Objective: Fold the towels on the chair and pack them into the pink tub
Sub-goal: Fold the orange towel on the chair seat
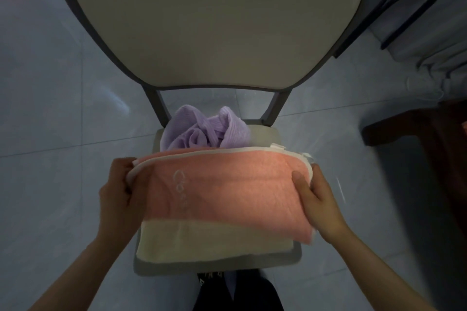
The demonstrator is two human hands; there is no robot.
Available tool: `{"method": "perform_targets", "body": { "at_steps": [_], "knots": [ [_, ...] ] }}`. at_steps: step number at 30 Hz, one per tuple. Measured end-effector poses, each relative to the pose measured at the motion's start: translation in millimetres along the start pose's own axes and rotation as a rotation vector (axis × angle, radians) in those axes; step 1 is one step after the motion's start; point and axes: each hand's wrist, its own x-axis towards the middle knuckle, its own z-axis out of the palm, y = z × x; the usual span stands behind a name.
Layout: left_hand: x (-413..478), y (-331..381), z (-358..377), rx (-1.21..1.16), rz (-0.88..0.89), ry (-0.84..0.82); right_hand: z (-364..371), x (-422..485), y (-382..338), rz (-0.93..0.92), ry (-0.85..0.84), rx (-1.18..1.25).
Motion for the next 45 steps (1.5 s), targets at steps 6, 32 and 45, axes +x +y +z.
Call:
{"method": "perform_targets", "body": {
  "at_steps": [6, 32, 45],
  "knots": [
    [-16, -27, -11, 0.076, -0.123, -0.206, 11, 0, 30, 0.013, -0.098, -0.166],
    [-98, -81, 76, 0.755, 0.242, -0.627, 63, 21, 95, -0.457, -0.207, -1.138],
    [57, 0, 93, 0.468, 0.412, -0.295, 65, 38, 68, -0.517, -0.137, -1.137]
  ]
}}
